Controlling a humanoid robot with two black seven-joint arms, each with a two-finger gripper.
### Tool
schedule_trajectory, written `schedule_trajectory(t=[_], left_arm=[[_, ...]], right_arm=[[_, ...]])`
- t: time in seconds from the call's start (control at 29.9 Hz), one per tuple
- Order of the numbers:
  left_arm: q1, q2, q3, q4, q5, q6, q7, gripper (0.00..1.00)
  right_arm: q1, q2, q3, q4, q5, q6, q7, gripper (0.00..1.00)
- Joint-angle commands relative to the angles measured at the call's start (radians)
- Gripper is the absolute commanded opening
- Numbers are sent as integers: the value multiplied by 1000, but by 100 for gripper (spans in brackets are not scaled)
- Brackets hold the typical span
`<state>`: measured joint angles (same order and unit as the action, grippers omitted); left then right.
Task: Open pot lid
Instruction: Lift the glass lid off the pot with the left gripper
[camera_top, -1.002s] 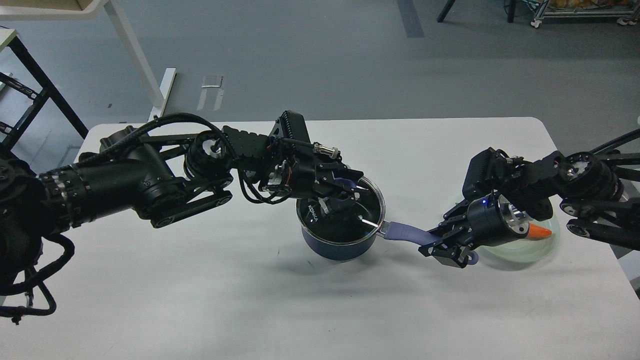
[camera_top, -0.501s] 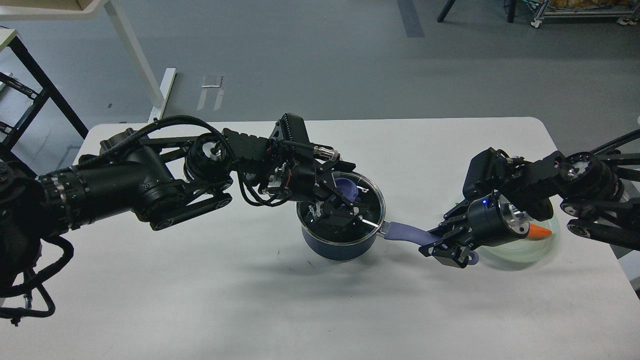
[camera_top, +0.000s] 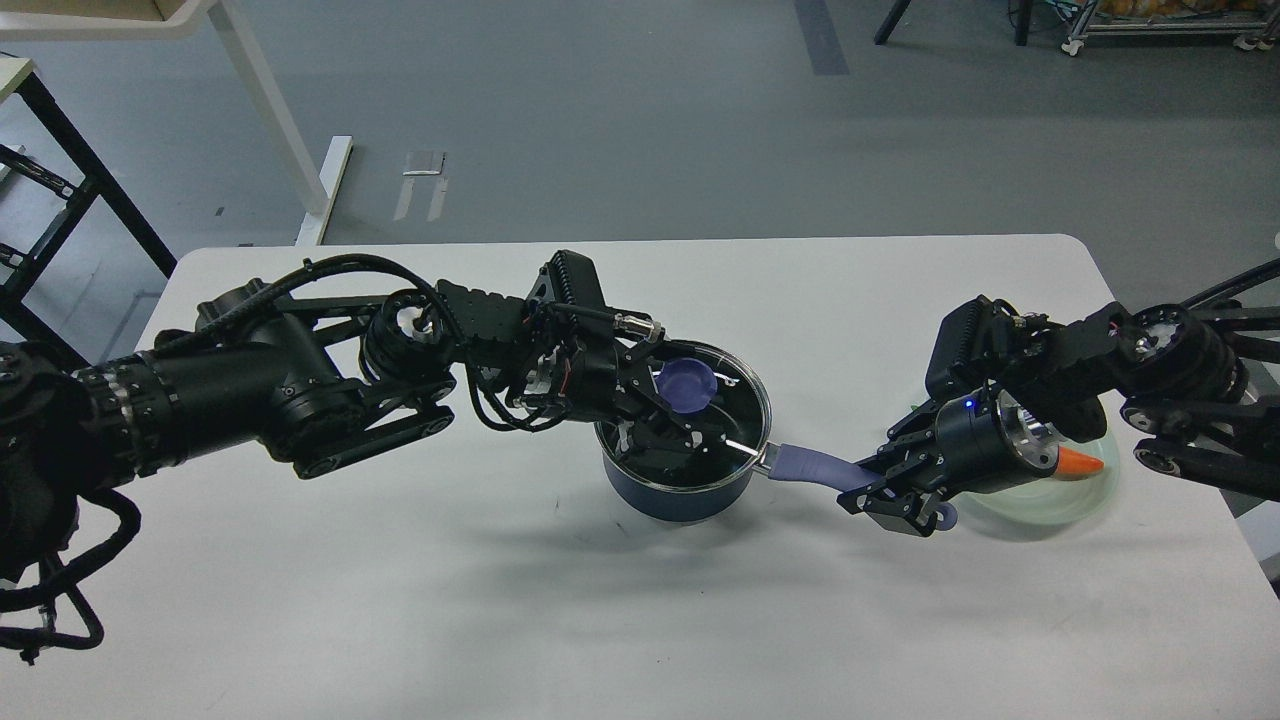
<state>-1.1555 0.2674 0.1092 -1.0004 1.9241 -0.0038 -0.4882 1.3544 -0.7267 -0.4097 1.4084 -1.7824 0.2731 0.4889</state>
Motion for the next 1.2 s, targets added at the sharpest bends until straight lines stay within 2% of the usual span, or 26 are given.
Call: schedule_trajectory(t=[0.0,0.2,0.43,0.6,0.84,0.97,1.17], left_arm=[[2,0,1,0,6,1,0,42],[0,1,6,2,10,2,0,31],[-24,21,0,-12,1,1,0,31],[-125,62,-2,-44,-16,-7,0,33],[-178,238,0,-139,-80,-24,0,33],[-159,393,4,-207,-82,-16,0,33],[-64,607,3,-273,-128,25,0,33]], right_arm=[[0,1,0,0,1,0,0,31],[0,0,2,0,1,0,0,31],[0,1,2,0,1,0,0,31],[0,-2,0,0,1,0,0,31],[0,-2,0,0,1,-2,0,31],[0,-3,0,0,1,0,0,31],[0,-2,0,0,1,-2,0,31]])
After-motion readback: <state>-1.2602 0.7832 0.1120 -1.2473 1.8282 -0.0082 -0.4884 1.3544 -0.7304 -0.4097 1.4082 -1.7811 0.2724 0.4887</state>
